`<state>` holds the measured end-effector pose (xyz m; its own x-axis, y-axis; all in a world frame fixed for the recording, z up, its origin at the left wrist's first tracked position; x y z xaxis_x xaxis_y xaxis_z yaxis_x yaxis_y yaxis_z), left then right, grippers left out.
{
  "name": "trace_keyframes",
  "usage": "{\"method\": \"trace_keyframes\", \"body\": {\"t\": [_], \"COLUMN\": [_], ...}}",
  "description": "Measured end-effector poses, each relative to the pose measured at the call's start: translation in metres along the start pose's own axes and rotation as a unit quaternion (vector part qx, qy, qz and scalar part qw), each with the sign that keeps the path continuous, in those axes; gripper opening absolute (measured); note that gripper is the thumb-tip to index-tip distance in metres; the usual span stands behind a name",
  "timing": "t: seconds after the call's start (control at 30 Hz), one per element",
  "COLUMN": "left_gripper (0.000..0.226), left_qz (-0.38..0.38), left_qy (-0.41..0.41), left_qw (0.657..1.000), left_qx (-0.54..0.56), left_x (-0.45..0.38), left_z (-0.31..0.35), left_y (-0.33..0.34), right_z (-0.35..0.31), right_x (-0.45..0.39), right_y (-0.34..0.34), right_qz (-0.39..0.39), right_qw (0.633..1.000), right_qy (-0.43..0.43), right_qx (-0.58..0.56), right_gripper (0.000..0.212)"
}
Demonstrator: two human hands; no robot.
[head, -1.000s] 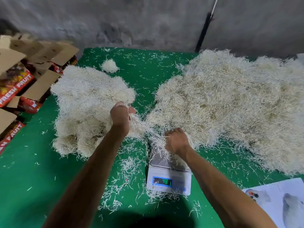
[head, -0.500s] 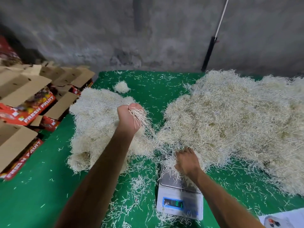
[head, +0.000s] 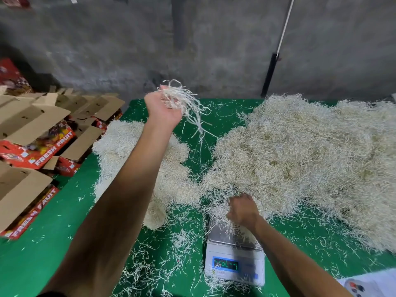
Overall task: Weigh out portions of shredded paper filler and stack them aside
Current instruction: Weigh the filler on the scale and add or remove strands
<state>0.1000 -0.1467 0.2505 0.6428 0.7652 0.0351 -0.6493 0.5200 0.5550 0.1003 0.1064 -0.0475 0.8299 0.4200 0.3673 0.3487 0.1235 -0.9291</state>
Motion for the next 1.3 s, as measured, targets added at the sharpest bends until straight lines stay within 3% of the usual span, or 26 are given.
{"method": "trace_keyframes", "body": {"t": [0.07, 0.13, 0.2, 0.3, 0.43, 0.53, 0.67, 0.73, 0.83, 0.9, 0.93, 1.0, 1.13, 1.3], "left_gripper": [0.025, 0.035, 0.039, 0.028, 0.01, 0.025, 0.031, 0.028, 0.028, 0.022, 0.021, 0.025, 0.029, 0.025], "left_qz": [-0.034, -0.02, -0.027, -0.06, -0.192, -0.228, -0.183, -0.13, -0.117, -0.115, -0.115, -0.124, -0.136, -0.112], "left_qy": [-0.053, -0.055, -0.101, -0.14, -0.254, -0.284, -0.198, -0.159, -0.187, -0.234, -0.254, -0.276, -0.273, -0.256], "left_qw": [0.998, 0.995, 0.989, 0.971, 0.938, 0.917, 0.924, 0.95, 0.96, 0.949, 0.942, 0.932, 0.926, 0.935], "left_qx": [0.026, -0.086, -0.109, -0.185, -0.136, -0.164, -0.273, -0.236, -0.174, -0.18, -0.187, -0.202, -0.221, -0.219], "left_x": [-0.006, -0.003, 0.004, 0.009, 0.031, 0.034, 0.027, 0.02, 0.018, 0.025, 0.03, 0.04, 0.063, 0.083], "left_z": [-0.021, -0.042, -0.067, -0.095, -0.132, -0.154, -0.161, -0.162, -0.169, -0.181, -0.188, -0.203, -0.225, -0.24], "left_y": [0.005, -0.003, -0.01, -0.014, -0.005, -0.002, -0.021, -0.041, -0.07, -0.09, -0.098, -0.113, -0.13, -0.15], "right_z": [0.001, 0.001, 0.003, 0.006, -0.001, -0.004, 0.015, 0.035, 0.061, 0.072, 0.076, 0.076, 0.072, 0.074], "right_x": [-0.006, -0.012, -0.02, -0.029, -0.028, -0.034, -0.048, -0.053, -0.052, -0.045, -0.044, -0.042, -0.028, -0.008], "right_y": [-0.016, -0.046, -0.089, -0.154, -0.197, -0.189, -0.173, -0.175, -0.2, -0.215, -0.217, -0.207, -0.157, -0.09], "right_qz": [-0.079, -0.19, -0.203, -0.084, 0.008, 0.042, 0.042, 0.067, 0.192, 0.284, 0.297, 0.253, 0.163, 0.117], "right_qw": [0.995, 0.978, 0.975, 0.983, 0.9, 0.886, 0.913, 0.921, 0.854, 0.803, 0.796, 0.831, 0.922, 0.937], "right_qy": [0.003, 0.006, -0.003, -0.039, -0.108, -0.09, 0.008, 0.055, 0.061, 0.052, 0.056, 0.072, 0.108, 0.134], "right_qx": [-0.055, -0.084, -0.089, -0.158, -0.422, -0.452, -0.406, -0.38, -0.48, -0.522, -0.525, -0.489, -0.334, -0.301], "right_gripper": [0.024, 0.036, 0.044, 0.05, 0.09, 0.074, 0.031, 0.022, 0.031, 0.051, 0.064, 0.077, 0.072, 0.055]}}
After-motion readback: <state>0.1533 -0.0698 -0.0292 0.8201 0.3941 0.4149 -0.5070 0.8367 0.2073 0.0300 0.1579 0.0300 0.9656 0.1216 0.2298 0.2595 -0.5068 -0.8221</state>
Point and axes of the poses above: each hand's wrist, its own x-axis away from the middle knuckle, its own y-axis out of the palm, z = x × y, the point moved 4 cm from there along -x, towards the middle knuckle, and after that the axes turned 9 degrees about y, right-handed, at the moved point
